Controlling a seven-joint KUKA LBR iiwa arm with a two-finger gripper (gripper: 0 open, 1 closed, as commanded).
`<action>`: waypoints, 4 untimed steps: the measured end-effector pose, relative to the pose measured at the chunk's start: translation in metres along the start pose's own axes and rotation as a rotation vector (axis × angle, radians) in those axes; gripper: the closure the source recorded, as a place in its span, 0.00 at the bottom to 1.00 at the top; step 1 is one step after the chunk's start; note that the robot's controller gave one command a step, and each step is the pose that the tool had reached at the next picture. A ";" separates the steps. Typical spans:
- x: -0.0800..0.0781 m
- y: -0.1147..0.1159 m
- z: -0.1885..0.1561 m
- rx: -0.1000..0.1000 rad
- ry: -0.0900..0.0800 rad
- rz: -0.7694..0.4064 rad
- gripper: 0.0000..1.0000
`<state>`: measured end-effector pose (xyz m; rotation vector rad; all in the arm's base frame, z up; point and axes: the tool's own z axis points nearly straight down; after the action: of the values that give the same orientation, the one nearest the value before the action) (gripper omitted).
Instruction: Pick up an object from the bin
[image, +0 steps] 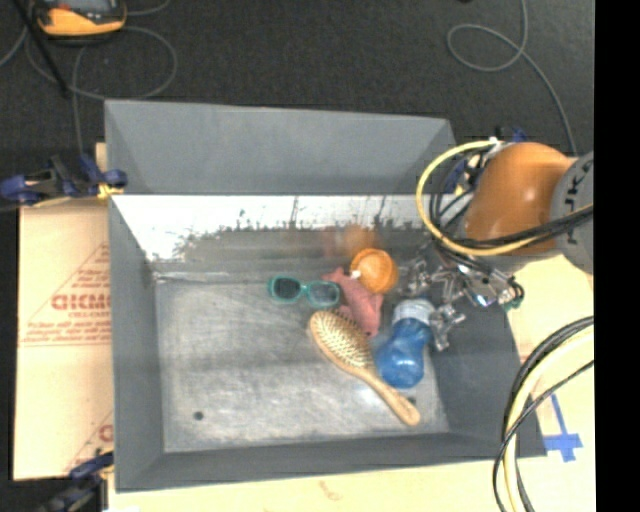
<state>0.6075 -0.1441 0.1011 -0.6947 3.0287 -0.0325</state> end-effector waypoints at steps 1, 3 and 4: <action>0.001 -0.001 0.000 -0.001 -0.001 0.000 1.00; 0.001 -0.001 0.000 -0.001 -0.001 -0.001 1.00; 0.001 -0.001 0.000 -0.001 -0.001 -0.001 1.00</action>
Offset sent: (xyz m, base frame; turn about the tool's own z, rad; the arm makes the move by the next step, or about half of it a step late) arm -0.0185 0.0193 -0.0311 -0.5205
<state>0.6073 -0.1450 0.1010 -0.6966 3.0274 -0.0308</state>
